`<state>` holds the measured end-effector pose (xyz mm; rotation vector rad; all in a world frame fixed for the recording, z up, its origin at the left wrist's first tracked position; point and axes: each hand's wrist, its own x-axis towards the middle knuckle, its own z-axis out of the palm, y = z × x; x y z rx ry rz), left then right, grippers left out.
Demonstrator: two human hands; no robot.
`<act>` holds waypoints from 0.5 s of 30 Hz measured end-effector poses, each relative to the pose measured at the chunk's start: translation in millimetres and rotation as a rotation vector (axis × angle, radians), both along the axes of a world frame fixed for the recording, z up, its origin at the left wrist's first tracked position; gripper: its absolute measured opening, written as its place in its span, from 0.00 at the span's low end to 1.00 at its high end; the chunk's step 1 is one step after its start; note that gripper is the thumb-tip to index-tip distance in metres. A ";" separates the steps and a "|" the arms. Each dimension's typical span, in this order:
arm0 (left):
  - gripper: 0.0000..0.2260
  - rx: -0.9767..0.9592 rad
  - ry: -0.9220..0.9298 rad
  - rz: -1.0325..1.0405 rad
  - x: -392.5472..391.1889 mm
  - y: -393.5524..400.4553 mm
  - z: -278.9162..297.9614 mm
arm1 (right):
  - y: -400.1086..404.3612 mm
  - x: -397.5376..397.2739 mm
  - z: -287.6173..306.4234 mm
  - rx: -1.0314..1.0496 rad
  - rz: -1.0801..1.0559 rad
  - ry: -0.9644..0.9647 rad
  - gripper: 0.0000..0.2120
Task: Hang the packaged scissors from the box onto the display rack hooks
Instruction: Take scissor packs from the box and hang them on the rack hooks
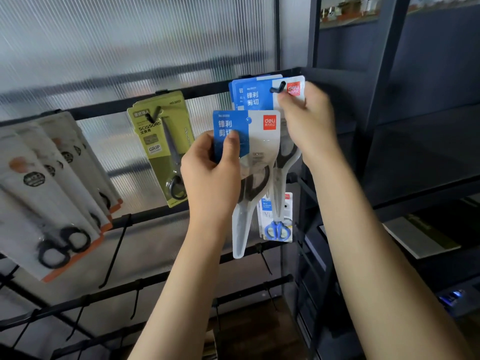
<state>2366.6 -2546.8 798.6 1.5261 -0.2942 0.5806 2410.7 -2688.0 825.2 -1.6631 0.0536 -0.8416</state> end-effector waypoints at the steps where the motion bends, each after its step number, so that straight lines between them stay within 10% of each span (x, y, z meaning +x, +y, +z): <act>1: 0.10 0.004 -0.002 -0.008 2.0 -1.3 1.4 | 0.5 2.2 0.5 -0.003 0.005 0.010 0.04; 15: 0.12 0.031 -0.111 -0.127 21.8 -39.0 32.7 | -35.8 -27.6 -38.2 -0.333 -0.416 0.091 0.09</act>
